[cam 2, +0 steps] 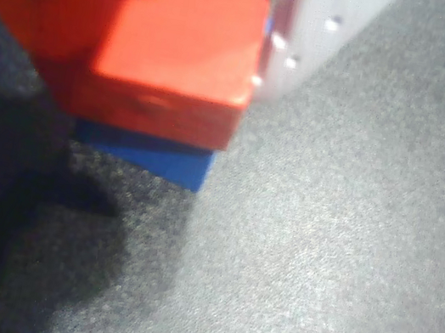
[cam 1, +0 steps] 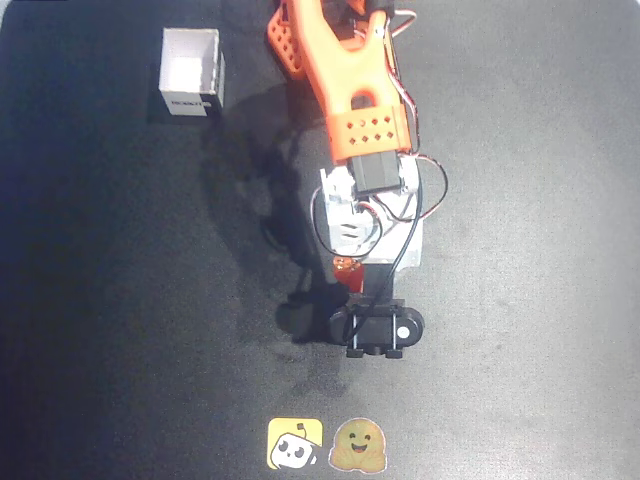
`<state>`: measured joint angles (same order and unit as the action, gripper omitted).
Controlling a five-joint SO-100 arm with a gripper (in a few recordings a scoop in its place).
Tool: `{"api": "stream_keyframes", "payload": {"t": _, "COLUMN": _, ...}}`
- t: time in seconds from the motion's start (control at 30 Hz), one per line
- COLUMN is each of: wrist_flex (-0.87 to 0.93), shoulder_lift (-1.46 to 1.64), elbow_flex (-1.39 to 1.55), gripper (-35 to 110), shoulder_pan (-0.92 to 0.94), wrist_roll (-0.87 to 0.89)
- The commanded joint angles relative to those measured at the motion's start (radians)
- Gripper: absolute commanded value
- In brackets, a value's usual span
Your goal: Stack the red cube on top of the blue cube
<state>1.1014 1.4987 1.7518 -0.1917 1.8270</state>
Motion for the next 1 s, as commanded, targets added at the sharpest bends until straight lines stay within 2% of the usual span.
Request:
{"api": "stream_keyframes", "payload": {"t": 0.0, "wrist_flex": 0.003, "shoulder_lift": 0.064, "elbow_flex": 0.0, "gripper": 1, "shoulder_pan": -0.002, "wrist_roll": 0.0}}
{"api": "stream_keyframes", "payload": {"t": 0.1, "wrist_flex": 0.0, "shoulder_lift": 0.064, "elbow_flex": 0.0, "gripper": 11, "shoulder_pan": -0.008, "wrist_roll": -0.003}}
{"api": "stream_keyframes", "payload": {"t": 0.4, "wrist_flex": -0.011, "shoulder_lift": 0.06, "elbow_flex": -0.026, "gripper": 26, "shoulder_pan": -0.012, "wrist_roll": -0.005}}
{"api": "stream_keyframes", "payload": {"t": 0.97, "wrist_flex": -0.011, "shoulder_lift": 0.118, "elbow_flex": -0.063, "gripper": 30, "shoulder_pan": -0.046, "wrist_roll": 0.031}}
